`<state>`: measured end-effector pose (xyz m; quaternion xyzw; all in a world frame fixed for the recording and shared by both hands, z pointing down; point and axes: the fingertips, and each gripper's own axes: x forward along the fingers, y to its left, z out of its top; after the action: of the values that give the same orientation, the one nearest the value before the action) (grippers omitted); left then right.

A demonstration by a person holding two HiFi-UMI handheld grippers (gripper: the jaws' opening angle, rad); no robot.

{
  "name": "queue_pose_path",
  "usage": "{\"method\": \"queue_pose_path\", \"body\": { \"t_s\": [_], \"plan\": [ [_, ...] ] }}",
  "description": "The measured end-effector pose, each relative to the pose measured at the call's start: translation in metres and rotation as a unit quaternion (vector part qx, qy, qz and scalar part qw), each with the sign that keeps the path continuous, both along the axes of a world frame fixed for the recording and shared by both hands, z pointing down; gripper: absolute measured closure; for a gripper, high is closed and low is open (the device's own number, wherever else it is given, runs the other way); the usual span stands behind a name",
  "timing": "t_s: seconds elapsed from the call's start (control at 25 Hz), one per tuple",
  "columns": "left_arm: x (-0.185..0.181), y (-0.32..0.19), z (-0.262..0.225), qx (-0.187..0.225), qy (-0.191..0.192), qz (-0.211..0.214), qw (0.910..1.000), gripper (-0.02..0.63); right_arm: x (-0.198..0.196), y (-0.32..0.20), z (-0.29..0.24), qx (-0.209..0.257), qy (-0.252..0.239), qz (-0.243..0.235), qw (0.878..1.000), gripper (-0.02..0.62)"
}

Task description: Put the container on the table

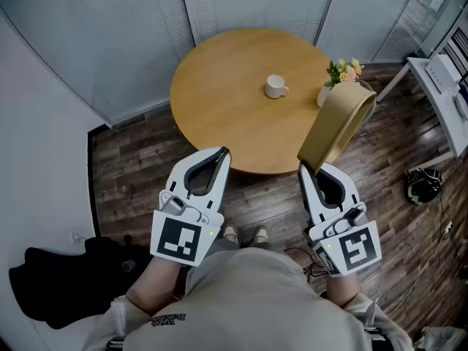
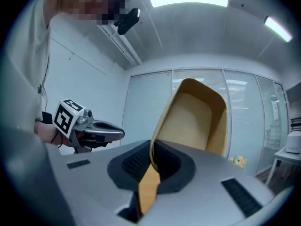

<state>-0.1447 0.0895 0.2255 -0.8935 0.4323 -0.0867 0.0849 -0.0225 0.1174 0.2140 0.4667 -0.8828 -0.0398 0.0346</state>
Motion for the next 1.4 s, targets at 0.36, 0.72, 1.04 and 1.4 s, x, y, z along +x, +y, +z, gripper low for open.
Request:
{"method": "queue_pose_path", "body": {
  "t_s": [0.36,0.72,1.04,1.4],
  "plan": [
    [0.013,0.007,0.001,0.001,-0.005,0.005,1.0000,0.584,0.010,0.007,0.003,0.000,0.004,0.000,1.000,0.561],
    [0.029,0.012,-0.001,0.012,-0.020,0.009,0.9997,0.584,0.024,0.005,0.008,-0.007,-0.001,0.002,1.000,0.561],
    [0.045,0.009,0.009,0.002,-0.040,0.017,0.9991,0.584,0.033,0.001,0.015,-0.010,0.003,0.000,1.000,0.561],
    [0.069,0.001,0.016,-0.012,-0.037,0.027,0.9989,0.584,0.058,-0.005,0.025,-0.028,-0.004,0.014,0.999,0.561]
  ]
}}
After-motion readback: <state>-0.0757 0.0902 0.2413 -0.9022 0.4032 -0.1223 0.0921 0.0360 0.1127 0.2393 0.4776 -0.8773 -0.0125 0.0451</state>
